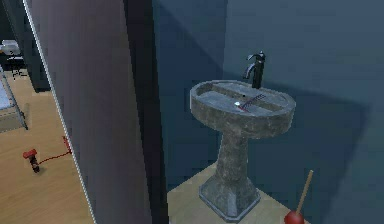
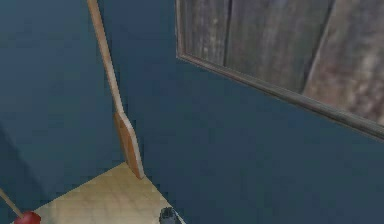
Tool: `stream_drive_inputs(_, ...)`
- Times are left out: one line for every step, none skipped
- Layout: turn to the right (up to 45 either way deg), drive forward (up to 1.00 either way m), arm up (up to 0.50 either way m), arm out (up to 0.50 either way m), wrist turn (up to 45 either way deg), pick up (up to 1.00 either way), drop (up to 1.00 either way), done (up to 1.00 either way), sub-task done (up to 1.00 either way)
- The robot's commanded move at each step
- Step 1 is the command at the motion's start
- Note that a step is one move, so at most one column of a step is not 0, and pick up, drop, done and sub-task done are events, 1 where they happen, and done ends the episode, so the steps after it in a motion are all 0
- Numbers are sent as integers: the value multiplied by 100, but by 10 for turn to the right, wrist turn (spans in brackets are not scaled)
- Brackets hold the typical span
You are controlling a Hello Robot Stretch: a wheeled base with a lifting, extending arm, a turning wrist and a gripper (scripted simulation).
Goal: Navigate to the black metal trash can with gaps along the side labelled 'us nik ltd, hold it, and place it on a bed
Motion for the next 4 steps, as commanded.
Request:
stream_drive_inputs(0,0,0,0,0,100,0,0,0)
stream_drive_inputs(0,0,10,0,0,0,0,0,0)
stream_drive_inputs(0,0,50,0,0,0,0,0,0)
stream_drive_inputs(0,0,48,0,0,0,0,0,0)
